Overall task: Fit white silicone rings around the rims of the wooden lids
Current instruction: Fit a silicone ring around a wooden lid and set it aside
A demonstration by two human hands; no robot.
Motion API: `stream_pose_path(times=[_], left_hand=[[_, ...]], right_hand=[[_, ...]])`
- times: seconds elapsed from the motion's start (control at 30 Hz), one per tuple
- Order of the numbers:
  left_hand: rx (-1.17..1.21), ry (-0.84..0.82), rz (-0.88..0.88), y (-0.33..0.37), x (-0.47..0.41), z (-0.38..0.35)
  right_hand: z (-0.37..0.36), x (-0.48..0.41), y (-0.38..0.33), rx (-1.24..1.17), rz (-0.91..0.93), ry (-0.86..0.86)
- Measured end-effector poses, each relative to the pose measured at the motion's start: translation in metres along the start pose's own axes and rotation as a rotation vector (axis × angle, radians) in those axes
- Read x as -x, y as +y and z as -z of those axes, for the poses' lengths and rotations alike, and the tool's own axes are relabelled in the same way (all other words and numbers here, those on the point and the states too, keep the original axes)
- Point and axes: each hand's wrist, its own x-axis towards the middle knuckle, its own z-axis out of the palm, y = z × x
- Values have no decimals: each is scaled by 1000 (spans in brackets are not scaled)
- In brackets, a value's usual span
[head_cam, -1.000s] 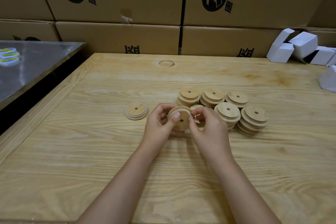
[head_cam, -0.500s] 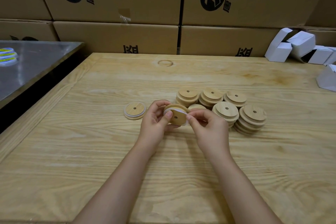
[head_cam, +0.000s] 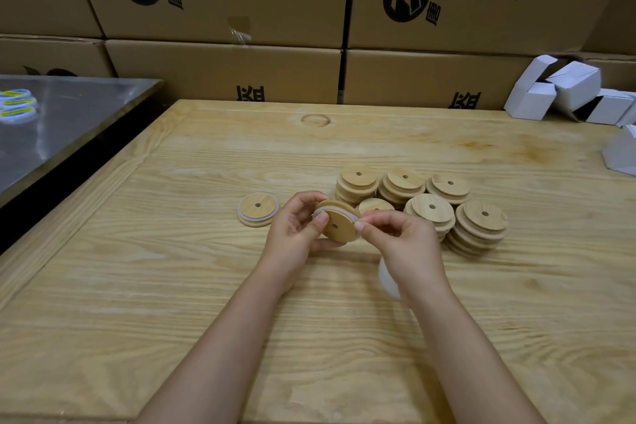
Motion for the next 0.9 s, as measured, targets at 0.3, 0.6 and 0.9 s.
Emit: stream_pose_path(times=[0.3,0.6,0.9], left_hand=[[74,51,81,-2,0,-2],[125,86,266,5,-3,-1],[95,14,355,10,-4,3]], right_hand=[[-3,2,0,204,163,56],[0,5,-1,456,501,-15],[-1,7,0,733,875,-49]])
